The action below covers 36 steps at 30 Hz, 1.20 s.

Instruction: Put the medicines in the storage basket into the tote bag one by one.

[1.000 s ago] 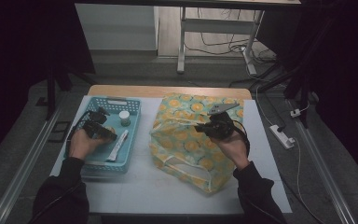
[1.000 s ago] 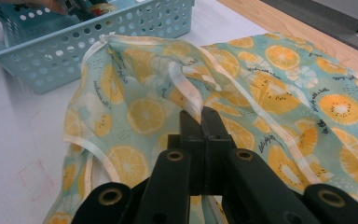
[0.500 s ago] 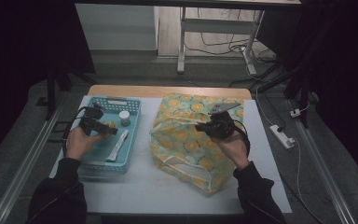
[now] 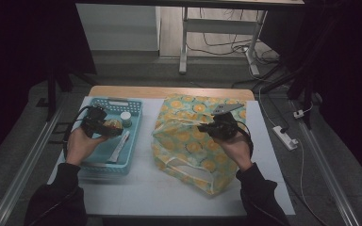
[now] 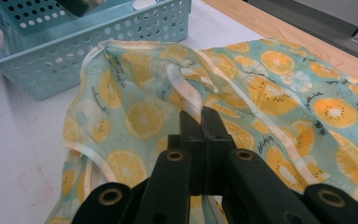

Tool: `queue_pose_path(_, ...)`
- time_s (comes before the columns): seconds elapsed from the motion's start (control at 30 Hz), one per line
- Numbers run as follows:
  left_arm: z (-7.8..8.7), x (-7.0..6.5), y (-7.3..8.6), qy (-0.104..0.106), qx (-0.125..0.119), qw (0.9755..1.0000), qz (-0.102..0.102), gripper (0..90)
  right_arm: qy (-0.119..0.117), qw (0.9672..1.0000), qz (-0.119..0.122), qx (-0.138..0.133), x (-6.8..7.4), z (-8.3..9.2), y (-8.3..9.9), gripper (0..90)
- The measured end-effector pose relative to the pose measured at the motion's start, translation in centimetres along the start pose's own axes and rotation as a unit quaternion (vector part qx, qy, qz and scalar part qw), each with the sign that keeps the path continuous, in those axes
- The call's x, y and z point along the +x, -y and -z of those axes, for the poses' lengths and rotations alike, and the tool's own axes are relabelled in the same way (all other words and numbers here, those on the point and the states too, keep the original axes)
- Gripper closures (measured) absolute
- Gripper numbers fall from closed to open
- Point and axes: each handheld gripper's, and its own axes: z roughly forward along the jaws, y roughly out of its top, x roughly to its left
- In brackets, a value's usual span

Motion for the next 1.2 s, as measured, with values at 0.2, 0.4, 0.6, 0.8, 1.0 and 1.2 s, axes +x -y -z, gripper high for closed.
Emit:
queue_pose_path(0.2,0.9,-1.4,-0.1,0.016,-0.011,0.9997,-0.018,20.6,0.001,1.0000,-0.002,-0.002,0.0,0.1,0.0,90.0)
queue_pose_path(0.4,1.5,-2.9,-0.4,0.024,-0.018,0.9987,-0.041,20.6,0.001,1.0000,-0.002,-0.003,0.0,0.1,0.0,90.0)
queue_pose_path(0.6,1.9,-4.9,-0.9,0.039,-0.027,0.9966,-0.067,20.6,0.002,1.0000,-0.003,-0.007,-0.1,0.2,0.0,90.0)
queue_pose_path(0.8,2.1,-7.5,-1.5,0.054,-0.031,0.9930,-0.100,20.6,0.003,0.9999,-0.003,-0.010,-0.1,0.4,-0.1,90.0)
queue_pose_path(1.0,1.8,-9.6,-2.0,0.071,-0.034,0.9888,-0.126,20.6,0.004,0.9999,-0.002,-0.012,-0.1,0.4,-0.1,90.0)
queue_pose_path(1.2,1.0,-11.3,-2.6,0.085,-0.036,0.9850,-0.145,20.6,0.005,0.9999,-0.002,-0.016,-0.1,0.5,-0.2,90.0)
